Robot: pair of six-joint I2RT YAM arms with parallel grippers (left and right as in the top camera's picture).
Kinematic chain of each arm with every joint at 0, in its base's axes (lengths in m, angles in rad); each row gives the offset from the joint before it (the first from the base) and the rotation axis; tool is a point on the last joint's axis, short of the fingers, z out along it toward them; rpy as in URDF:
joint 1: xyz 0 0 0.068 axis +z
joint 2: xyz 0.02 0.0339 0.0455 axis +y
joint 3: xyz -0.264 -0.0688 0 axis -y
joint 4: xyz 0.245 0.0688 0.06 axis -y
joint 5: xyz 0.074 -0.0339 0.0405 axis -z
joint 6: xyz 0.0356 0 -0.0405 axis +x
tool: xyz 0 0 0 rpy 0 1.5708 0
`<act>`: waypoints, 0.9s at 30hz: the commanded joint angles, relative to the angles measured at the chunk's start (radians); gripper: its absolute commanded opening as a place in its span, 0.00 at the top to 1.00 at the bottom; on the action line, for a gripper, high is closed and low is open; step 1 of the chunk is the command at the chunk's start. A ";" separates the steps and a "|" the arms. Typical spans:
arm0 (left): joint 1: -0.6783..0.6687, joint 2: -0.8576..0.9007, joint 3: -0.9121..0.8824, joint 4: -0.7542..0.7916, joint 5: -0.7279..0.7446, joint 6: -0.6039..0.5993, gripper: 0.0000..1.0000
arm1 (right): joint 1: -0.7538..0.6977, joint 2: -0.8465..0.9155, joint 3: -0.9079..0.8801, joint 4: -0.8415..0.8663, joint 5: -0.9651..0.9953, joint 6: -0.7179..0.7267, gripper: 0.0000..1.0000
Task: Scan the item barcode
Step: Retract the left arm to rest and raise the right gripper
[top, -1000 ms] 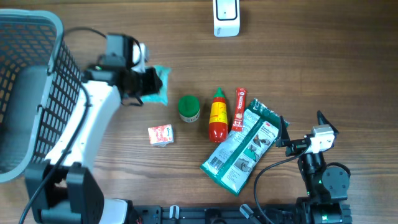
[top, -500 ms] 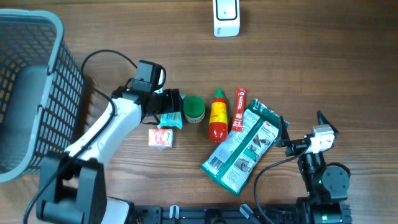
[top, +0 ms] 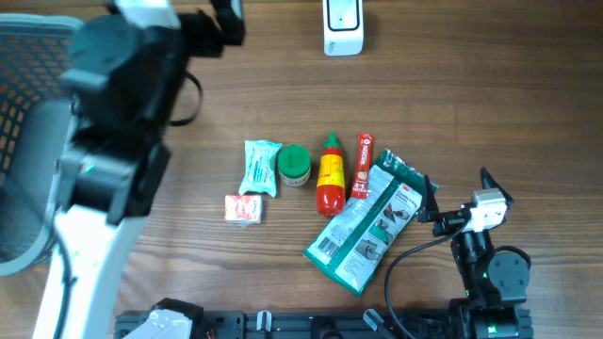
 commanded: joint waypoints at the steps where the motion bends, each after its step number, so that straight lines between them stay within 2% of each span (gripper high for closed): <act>1: -0.004 -0.007 0.072 -0.026 -0.019 0.227 0.00 | 0.005 0.001 -0.001 0.005 0.042 -0.065 0.00; 3: -0.004 -0.027 0.089 -0.085 -0.052 0.317 0.00 | 0.005 0.001 -0.001 0.011 0.099 -0.246 0.00; 6: -0.004 -0.058 0.090 -0.163 -0.137 0.360 0.00 | 0.005 0.001 -0.001 0.011 0.095 -0.452 0.00; 12: -0.004 -0.119 0.088 -0.309 -0.194 0.378 0.00 | 0.005 0.001 -0.001 0.010 0.072 -0.718 0.00; 16: -0.004 -0.164 0.088 -0.321 -0.174 0.377 0.00 | 0.005 0.001 -0.001 0.007 -0.032 -0.746 0.00; 20: -0.003 -0.244 0.076 -0.357 -0.054 0.369 0.00 | 0.005 0.001 -0.001 0.007 -0.051 -0.788 0.00; 24: -0.003 -0.353 0.034 -0.360 0.051 0.362 0.00 | 0.005 0.001 -0.001 0.021 -0.179 -0.680 0.00; 27: 0.022 -0.472 -0.024 -0.331 0.114 0.362 0.00 | 0.005 0.001 -0.001 0.035 -0.398 -0.468 0.00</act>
